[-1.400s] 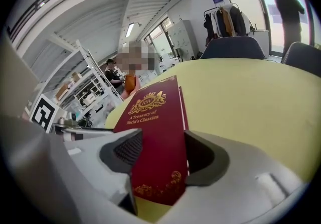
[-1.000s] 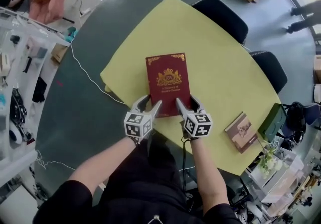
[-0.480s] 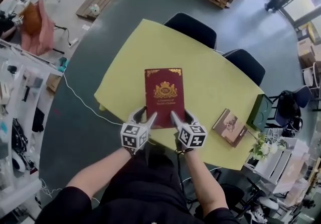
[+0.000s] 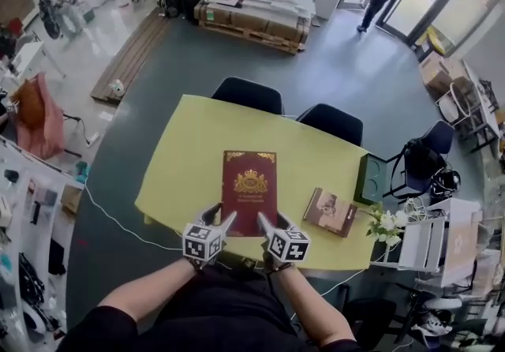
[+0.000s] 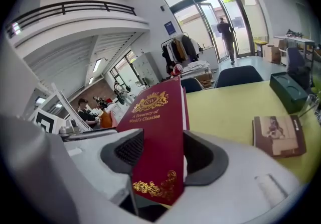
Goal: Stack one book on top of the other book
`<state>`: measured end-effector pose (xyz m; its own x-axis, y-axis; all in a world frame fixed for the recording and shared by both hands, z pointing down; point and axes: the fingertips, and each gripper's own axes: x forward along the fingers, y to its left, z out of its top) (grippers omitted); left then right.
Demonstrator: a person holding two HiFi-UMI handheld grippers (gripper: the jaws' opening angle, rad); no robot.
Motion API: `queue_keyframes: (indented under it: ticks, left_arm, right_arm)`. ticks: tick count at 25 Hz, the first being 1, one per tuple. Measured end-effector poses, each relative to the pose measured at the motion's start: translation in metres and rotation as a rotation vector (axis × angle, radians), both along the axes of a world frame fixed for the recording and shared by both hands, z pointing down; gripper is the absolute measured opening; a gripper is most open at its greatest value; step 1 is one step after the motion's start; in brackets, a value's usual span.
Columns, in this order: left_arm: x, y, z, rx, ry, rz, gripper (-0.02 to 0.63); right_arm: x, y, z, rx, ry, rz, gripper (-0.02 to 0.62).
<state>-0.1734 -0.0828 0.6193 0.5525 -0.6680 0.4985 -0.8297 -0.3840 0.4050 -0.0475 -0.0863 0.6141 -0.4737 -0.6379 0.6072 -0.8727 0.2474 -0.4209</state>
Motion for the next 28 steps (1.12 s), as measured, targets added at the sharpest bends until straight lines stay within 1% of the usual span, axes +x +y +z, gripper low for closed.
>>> queue_keyframes:
  ticks: [3,9,16,21,28]
  left_arm:
    - [0.012,0.018,-0.020,0.001,0.002,0.036,0.230]
    - [0.056,0.023,-0.058,0.052,0.007,0.142,0.230]
    - [0.096,0.026,-0.068,0.069,0.004,0.228,0.230]
    - [0.107,0.027,-0.067,0.070,0.005,0.257,0.229]
    - [0.109,0.029,-0.059,0.062,0.001,0.263,0.229]
  right_arm:
    - [0.012,0.023,-0.018,-0.005,-0.006,0.039,0.242]
    - [0.055,0.041,-0.058,0.049,0.007,0.137,0.241]
    - [0.094,0.056,-0.068,0.060,0.010,0.220,0.241]
    - [0.103,0.059,-0.068,0.065,0.026,0.238,0.241]
    - [0.105,0.061,-0.061,0.056,0.033,0.236,0.239]
